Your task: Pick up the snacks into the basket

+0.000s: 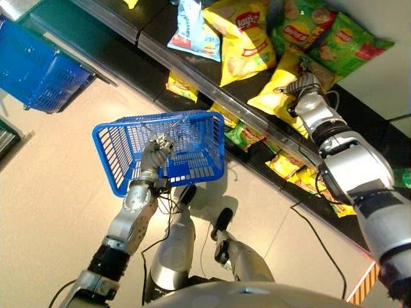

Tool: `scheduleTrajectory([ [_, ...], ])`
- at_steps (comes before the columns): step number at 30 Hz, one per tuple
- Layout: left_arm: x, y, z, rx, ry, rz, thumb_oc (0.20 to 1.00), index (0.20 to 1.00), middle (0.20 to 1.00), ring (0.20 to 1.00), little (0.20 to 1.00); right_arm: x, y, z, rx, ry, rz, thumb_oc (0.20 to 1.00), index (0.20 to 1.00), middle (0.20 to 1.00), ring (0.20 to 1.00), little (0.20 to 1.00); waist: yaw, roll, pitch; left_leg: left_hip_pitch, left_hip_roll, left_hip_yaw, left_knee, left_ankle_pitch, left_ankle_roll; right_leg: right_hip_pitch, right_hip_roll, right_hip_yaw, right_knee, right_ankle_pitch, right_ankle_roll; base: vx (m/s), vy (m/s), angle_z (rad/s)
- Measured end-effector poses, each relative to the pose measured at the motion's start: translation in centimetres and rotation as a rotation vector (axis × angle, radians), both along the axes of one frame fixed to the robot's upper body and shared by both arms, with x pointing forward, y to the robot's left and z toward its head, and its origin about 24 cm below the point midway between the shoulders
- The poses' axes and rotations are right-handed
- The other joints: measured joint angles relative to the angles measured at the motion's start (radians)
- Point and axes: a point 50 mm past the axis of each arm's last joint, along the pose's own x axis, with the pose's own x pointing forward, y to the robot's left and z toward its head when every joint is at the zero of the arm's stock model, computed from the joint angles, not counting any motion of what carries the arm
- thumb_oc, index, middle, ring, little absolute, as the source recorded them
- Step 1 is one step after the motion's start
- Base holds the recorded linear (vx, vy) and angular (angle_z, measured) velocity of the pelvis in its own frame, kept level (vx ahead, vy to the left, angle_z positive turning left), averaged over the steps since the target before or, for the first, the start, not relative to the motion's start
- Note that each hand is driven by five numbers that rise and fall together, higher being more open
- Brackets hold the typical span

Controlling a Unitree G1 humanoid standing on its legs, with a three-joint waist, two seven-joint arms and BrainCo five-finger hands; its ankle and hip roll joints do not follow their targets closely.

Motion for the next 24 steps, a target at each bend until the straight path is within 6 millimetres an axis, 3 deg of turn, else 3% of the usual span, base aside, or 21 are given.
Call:
scheduleTrajectory([
  [7, 0.6, -0.4, 0.9, 0.006, -0.033, -0.019, 0.2, 0.2, 0.2, 0.2, 0.2, -0.9, -3.3, 0.9, -0.149, 0.045, -0.096, 1.0, 1.0, 1.0, 1.0, 1.0, 0.023, 0.008, 0.016, -0.064, -0.017, -0.02, 0.041, 0.001, -0.002, -0.06, -0.019, -0.024, 0.079, -0.034, 0.008, 0.0, -0.017, 0.19],
  [8, 0.6, -0.4, 0.9, 0.006, -0.033, -0.019, 0.2, 0.2, 0.2, 0.2, 0.2, -1.1, -3.8, 0.5, -0.155, 0.063, -0.108, 0.94, 0.94, 0.94, 0.94, 0.94, 0.028, 0.008, 0.017, -0.066, -0.021, -0.022, 0.041, 0.001, -0.002, -0.064, -0.022, -0.025, 0.087, -0.038, 0.011, 0.0, -0.013, 0.1],
  [9, 0.6, -0.4, 0.9, 0.006, -0.033, -0.019, 0.2, 0.2, 0.2, 0.2, 0.2, -1.1, -3.9, 0.7, -0.155, 0.062, -0.11, 0.501, 0.501, 0.501, 0.501, 0.501, 0.028, 0.008, 0.017, -0.066, -0.023, -0.025, 0.042, 0.001, -0.002, -0.063, -0.024, -0.025, 0.09, -0.04, 0.011, 0.0, -0.004, 0.16],
  [10, 0.6, -0.4, 1.0, 0.006, -0.034, -0.019, 0.2, 0.2, 0.2, 0.2, 0.2, -1.3, -4.2, 0.5, -0.151, 0.075, -0.11, 0.2, 0.2, 0.2, 0.2, 0.2, 0.026, 0.008, 0.017, -0.066, -0.028, -0.033, 0.043, 0.002, -0.002, -0.063, -0.027, -0.025, 0.097, -0.045, 0.013, 0.01, -0.001, 0.15],
  [19, 0.7, -0.5, 1.0, 0.003, -0.036, -0.011, 0.2, 0.2, 0.2, 0.2, 0.2, -2.4, -7.2, 1.5, -0.189, 0.073, -0.181, 0.2, 0.2, 0.2, 0.2, 0.2, 0.029, 0.005, 0.018, -0.066, -0.031, -0.036, 0.042, 0.007, 0.004, -0.064, -0.031, -0.027, 0.112, -0.062, 0.016, 0.01, -0.001, 0.05],
  [24, 0.8, -0.5, 1.2, 0.003, -0.041, -0.011, 0.2, 0.2, 0.2, 0.2, 0.2, -2.4, -7.2, 1.5, -0.163, 0.056, -0.171, 0.2, 0.2, 0.2, 0.2, 0.2, 0.021, 0.001, 0.02, -0.066, -0.03, -0.034, 0.04, 0.009, 0.007, -0.064, -0.031, -0.027, 0.111, -0.063, 0.016, 0.0, 0.0, 0.0],
])
